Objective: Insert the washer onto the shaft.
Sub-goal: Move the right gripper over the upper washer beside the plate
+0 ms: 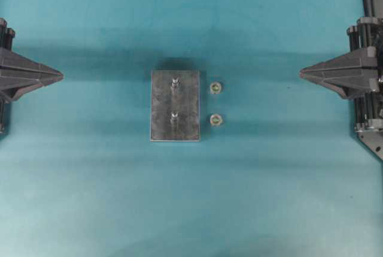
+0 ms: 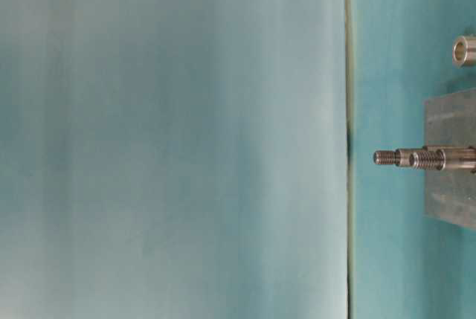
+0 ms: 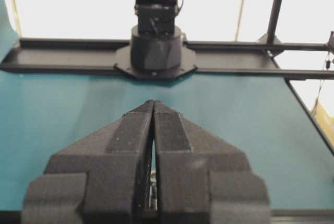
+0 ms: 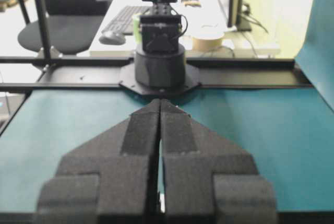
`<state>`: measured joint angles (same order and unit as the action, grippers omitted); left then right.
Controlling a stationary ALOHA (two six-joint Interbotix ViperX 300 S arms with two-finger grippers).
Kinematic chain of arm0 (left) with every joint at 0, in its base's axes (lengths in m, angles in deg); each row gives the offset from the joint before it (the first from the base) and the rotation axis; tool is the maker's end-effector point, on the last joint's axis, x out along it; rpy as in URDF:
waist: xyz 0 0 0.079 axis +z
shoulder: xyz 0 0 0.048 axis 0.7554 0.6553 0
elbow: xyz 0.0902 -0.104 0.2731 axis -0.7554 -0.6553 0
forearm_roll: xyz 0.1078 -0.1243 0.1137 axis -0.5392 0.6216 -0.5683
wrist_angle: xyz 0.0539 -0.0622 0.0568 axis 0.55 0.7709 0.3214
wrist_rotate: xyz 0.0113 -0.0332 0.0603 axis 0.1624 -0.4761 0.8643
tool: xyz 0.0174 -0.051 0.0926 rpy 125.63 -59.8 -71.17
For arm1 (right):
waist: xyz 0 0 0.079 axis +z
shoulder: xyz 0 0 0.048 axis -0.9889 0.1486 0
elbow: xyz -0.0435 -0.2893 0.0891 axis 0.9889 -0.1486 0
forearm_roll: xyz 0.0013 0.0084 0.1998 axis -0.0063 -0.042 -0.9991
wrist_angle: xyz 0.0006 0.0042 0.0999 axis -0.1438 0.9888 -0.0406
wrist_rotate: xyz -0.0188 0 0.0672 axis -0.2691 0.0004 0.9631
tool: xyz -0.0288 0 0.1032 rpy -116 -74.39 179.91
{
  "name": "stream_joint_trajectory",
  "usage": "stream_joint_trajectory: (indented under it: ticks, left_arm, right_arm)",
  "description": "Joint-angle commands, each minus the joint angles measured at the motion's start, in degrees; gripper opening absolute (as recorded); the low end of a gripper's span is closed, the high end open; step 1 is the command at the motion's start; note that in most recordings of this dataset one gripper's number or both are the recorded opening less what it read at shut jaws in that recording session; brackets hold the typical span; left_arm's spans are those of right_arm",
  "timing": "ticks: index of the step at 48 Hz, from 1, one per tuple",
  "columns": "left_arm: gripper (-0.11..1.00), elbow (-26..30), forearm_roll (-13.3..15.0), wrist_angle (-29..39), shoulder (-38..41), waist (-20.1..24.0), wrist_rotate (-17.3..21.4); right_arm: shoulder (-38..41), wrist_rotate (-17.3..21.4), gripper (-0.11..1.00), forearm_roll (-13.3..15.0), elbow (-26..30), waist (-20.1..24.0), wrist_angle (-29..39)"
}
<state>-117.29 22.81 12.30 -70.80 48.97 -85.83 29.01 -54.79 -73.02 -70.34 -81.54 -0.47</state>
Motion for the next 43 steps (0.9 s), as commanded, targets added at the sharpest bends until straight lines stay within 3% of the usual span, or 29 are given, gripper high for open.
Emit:
stream_joint_trajectory:
  ticks: [1,6,10,20,34,43]
  left_arm:
    - [0.00,1.41,-0.26,1.14,3.08,-1.05,-2.11]
    - [0.00,3.87,-0.26,3.34,5.89,-1.05,-2.99]
    - [0.00,5.36,-0.70,6.06,7.91,-0.44,-2.90]
    - [0.00,6.15,-0.70,14.50,13.18,0.79,-1.76]
    - [0.00,8.96,-0.79,15.03,21.88,0.88,3.96]
    - [0.00,9.40,-0.79,15.12,26.28,0.97,4.31]
  right_arm:
    - [0.97,0.18,0.01,-0.53,0.00,-0.62,-0.35]
    - [2.02,2.02,0.01,-5.98,0.53,-3.78,6.94]
    - [3.34,3.96,0.01,-8.09,2.72,-6.15,14.50]
    - [9.84,4.04,0.01,-6.06,7.21,-9.14,26.63]
    - [25.14,2.90,0.01,-4.39,9.76,-11.16,27.16]
    - [34.54,0.53,0.01,-3.34,13.27,-11.60,27.33]
